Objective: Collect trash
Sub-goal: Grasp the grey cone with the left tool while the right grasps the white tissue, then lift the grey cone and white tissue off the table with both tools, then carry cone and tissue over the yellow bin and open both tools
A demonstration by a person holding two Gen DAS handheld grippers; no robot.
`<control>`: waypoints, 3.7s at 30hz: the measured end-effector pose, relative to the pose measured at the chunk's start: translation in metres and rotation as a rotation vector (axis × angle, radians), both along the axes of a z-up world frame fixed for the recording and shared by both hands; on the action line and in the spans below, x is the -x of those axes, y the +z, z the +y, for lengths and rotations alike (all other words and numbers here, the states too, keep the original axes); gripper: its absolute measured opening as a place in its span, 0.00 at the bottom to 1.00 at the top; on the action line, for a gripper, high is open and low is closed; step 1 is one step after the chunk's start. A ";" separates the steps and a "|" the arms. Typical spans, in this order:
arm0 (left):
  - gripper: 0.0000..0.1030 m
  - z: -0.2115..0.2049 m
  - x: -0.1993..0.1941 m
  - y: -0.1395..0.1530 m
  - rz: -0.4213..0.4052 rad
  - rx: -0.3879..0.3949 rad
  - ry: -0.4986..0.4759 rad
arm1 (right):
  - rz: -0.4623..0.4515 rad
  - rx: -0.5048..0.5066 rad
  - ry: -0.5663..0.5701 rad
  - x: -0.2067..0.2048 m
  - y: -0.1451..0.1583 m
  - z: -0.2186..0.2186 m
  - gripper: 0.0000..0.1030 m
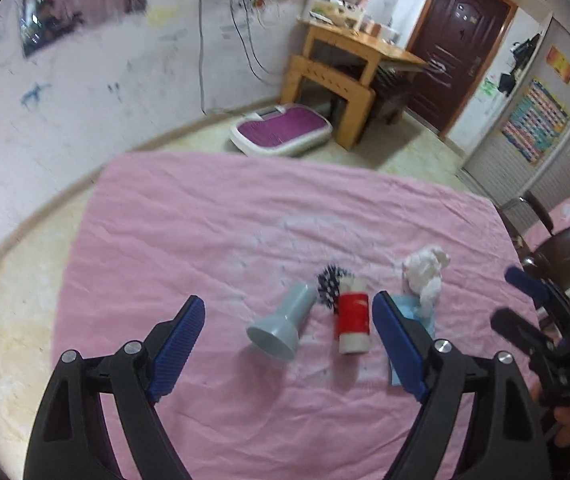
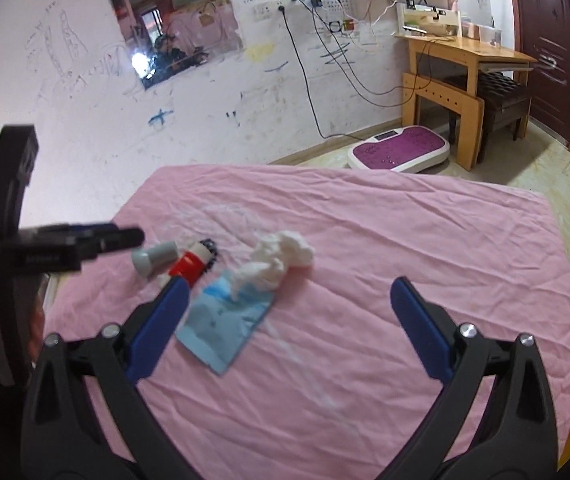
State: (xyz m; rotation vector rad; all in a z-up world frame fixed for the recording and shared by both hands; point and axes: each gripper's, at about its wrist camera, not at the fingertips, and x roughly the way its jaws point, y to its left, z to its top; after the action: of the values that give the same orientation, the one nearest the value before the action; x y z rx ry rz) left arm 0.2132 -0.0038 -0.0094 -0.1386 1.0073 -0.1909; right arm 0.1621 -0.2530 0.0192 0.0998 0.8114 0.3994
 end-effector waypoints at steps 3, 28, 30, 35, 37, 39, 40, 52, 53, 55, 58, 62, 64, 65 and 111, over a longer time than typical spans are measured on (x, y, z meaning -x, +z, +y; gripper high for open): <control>0.79 -0.003 -0.001 -0.011 0.022 0.008 -0.023 | 0.007 0.007 -0.005 -0.008 -0.001 0.006 0.94; 0.38 -0.006 0.007 -0.033 0.137 0.252 -0.076 | 0.076 0.031 0.042 -0.041 -0.014 0.039 0.94; 0.27 -0.009 0.003 -0.037 0.136 0.247 -0.058 | 0.087 0.018 0.034 -0.046 -0.014 0.039 0.94; 0.09 -0.006 -0.006 -0.044 0.135 0.237 -0.033 | 0.132 -0.038 -0.012 -0.062 -0.014 0.029 0.94; 0.08 0.000 -0.009 -0.045 0.131 0.249 -0.017 | 0.143 -0.047 -0.031 -0.067 -0.014 0.024 0.94; 0.07 0.003 -0.011 -0.044 0.130 0.256 -0.015 | 0.156 -0.031 -0.040 -0.072 -0.016 0.025 0.85; 0.07 0.005 -0.012 -0.044 0.123 0.255 -0.012 | 0.161 -0.020 -0.038 -0.074 -0.017 0.027 0.69; 0.05 0.011 -0.012 -0.045 0.104 0.278 -0.032 | 0.141 0.166 0.022 -0.069 -0.031 0.060 0.24; 0.04 0.008 -0.012 -0.045 0.102 0.276 -0.043 | 0.132 0.178 0.024 -0.068 -0.030 0.061 0.23; 0.01 0.007 -0.012 -0.044 0.090 0.271 -0.050 | 0.110 0.187 0.021 -0.064 -0.029 0.064 0.21; 0.00 0.007 -0.010 -0.039 0.071 0.282 -0.051 | 0.097 0.161 0.017 -0.059 -0.026 0.061 0.21; 0.00 0.007 -0.008 -0.031 0.054 0.281 -0.052 | 0.073 0.149 0.013 -0.050 -0.019 0.057 0.21; 0.00 0.008 -0.008 -0.027 0.048 0.277 -0.051 | 0.060 0.134 0.006 -0.047 -0.014 0.052 0.21; 0.00 0.007 -0.007 -0.025 0.042 0.275 -0.051 | 0.054 0.125 0.005 -0.045 -0.011 0.049 0.21; 0.34 -0.185 -0.059 -0.022 0.118 -0.272 -0.415 | -0.042 -0.052 -0.311 0.038 0.005 -0.178 0.22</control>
State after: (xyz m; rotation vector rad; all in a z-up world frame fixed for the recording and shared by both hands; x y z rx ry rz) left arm 0.2719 -0.1892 -0.0318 0.3138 1.1620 -0.4247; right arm 0.1239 -0.4307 0.0246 0.2614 0.7303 0.1286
